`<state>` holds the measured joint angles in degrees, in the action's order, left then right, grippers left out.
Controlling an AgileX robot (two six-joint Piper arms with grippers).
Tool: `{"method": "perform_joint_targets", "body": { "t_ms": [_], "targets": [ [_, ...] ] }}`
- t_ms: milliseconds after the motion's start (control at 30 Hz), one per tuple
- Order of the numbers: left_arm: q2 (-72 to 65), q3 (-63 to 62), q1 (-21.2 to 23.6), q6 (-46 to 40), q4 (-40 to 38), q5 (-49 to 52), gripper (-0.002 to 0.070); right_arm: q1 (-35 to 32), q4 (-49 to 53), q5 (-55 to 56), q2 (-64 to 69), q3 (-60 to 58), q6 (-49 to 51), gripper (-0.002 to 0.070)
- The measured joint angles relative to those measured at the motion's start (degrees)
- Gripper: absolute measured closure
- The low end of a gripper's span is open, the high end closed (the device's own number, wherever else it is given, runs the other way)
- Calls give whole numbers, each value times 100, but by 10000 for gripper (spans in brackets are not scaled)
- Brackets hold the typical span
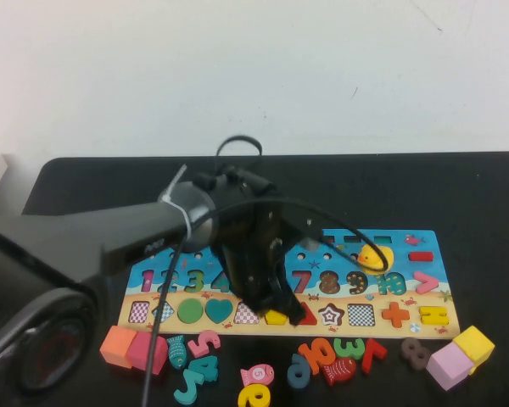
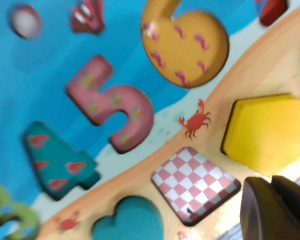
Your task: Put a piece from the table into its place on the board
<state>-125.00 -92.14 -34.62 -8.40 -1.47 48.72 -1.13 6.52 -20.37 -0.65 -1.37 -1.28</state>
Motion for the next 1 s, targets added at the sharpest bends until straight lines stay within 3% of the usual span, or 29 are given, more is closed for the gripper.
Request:
{"method": "perform_joint_targets", "body": {
  "t_ms": [267, 700, 867, 1000],
  "targets": [
    [1522, 456, 0, -41, 147, -508, 675, 0, 0, 0, 0, 0, 0, 657],
    [5088, 3914, 0, -2, -70, -2294, 675, 0, 0, 0, 0, 0, 0, 657],
    [6164, 4753, 0, 50, -70, -2280, 675, 0, 0, 0, 0, 0, 0, 657],
    [6997, 5074, 0, 179, -18, -1624, 675, 0, 0, 0, 0, 0, 0, 657]
  ]
}}
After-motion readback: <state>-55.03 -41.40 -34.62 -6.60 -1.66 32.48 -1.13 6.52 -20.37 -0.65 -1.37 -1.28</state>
